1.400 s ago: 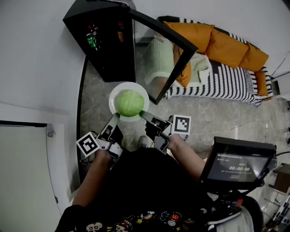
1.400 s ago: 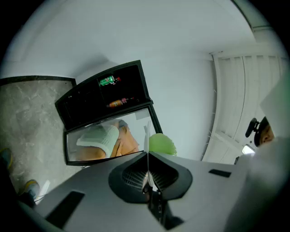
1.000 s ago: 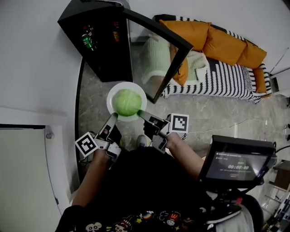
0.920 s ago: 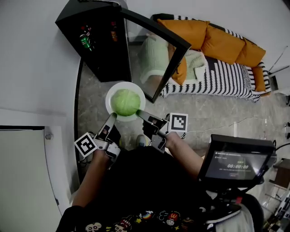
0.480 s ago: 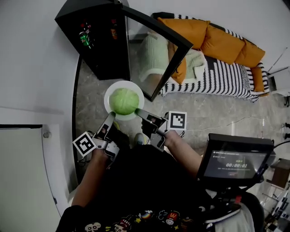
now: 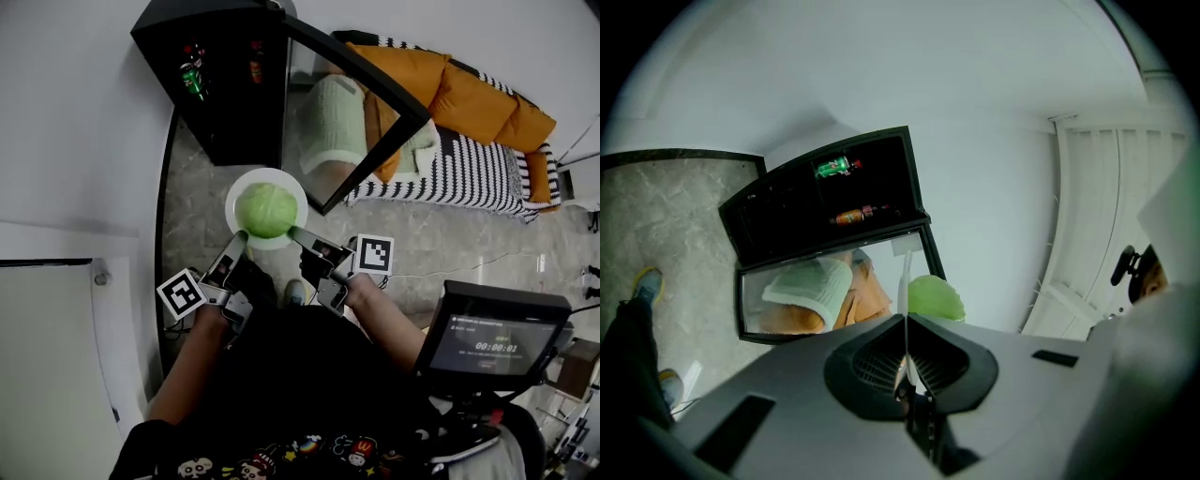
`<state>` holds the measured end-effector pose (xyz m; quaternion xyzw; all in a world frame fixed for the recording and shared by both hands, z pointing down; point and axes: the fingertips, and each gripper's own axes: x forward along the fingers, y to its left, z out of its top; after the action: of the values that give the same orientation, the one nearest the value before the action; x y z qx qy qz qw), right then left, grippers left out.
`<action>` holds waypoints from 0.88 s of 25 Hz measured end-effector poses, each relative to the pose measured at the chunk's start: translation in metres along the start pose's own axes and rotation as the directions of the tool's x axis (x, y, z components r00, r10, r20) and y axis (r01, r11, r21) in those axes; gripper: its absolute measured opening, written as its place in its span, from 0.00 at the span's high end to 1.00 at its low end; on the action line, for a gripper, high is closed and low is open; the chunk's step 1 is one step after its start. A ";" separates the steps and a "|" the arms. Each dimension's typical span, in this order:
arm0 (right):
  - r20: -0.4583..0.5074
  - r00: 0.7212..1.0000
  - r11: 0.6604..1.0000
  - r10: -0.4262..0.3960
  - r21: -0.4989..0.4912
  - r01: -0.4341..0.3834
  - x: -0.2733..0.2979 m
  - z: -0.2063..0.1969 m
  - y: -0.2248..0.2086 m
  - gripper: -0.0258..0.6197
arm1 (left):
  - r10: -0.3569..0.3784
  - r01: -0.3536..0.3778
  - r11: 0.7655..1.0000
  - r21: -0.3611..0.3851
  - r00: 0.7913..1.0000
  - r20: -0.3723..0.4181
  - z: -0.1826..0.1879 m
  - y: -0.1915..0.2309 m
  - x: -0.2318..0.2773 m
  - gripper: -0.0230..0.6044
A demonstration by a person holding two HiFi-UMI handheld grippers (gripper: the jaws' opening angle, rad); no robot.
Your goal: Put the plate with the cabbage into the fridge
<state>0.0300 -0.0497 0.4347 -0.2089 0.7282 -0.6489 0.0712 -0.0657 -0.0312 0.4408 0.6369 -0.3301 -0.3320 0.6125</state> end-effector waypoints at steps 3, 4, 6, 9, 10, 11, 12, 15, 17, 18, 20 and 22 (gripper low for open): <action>0.003 1.000 1.000 0.002 0.002 -0.002 0.000 0.001 0.000 0.93 | 0.001 -0.001 1.000 0.001 1.000 -0.003 0.000 -0.001 0.001 0.94; 0.005 1.000 1.000 0.003 0.003 -0.003 0.000 0.001 0.000 0.93 | 0.003 -0.003 1.000 -0.001 1.000 -0.004 0.000 -0.002 0.001 0.94; 0.009 1.000 1.000 0.006 0.003 -0.006 -0.001 0.000 0.000 0.93 | 0.007 -0.007 1.000 -0.006 1.000 -0.006 0.000 -0.001 0.001 0.94; 0.011 1.000 1.000 0.011 0.005 -0.011 0.000 0.000 0.000 0.93 | 0.011 -0.011 1.000 -0.009 1.000 -0.006 0.000 -0.003 0.000 0.94; 0.011 1.000 1.000 0.012 0.005 -0.012 -0.001 0.000 0.000 0.93 | 0.011 -0.011 1.000 -0.008 1.000 -0.006 0.000 -0.003 0.000 0.94; 0.011 1.000 1.000 0.012 0.005 -0.012 -0.001 0.000 0.000 0.93 | 0.012 -0.012 1.000 -0.004 1.000 -0.006 0.000 -0.004 0.000 0.94; 0.010 1.000 1.000 0.012 0.005 -0.012 -0.001 0.000 0.000 0.93 | 0.013 -0.013 1.000 -0.002 1.000 -0.006 0.001 -0.004 0.000 0.94; 0.008 1.000 1.000 0.013 0.000 -0.013 0.000 0.001 0.000 0.93 | 0.014 -0.014 1.000 0.001 1.000 -0.001 0.002 -0.004 0.000 0.94; 0.006 1.000 1.000 0.014 -0.005 -0.013 0.001 0.002 0.000 0.93 | 0.011 -0.011 1.000 -0.002 1.000 0.003 0.002 -0.004 0.001 0.94; 0.004 1.000 1.000 0.015 -0.006 -0.015 0.001 0.002 0.000 0.93 | 0.010 -0.010 1.000 -0.004 1.000 0.003 0.001 -0.004 0.002 0.94; 0.004 1.000 1.000 0.016 -0.004 -0.016 0.001 0.001 0.000 0.93 | 0.011 -0.011 1.000 -0.009 1.000 0.000 0.000 -0.004 0.001 0.94; 0.007 1.000 1.000 0.011 0.001 -0.011 0.000 0.001 -0.002 0.93 | 0.011 -0.011 1.000 -0.011 1.000 -0.005 0.000 -0.002 0.002 0.94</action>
<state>0.0307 -0.0504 0.4365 -0.2073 0.7287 -0.6481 0.0775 -0.0644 -0.0322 0.4386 0.6326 -0.3305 -0.3287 0.6186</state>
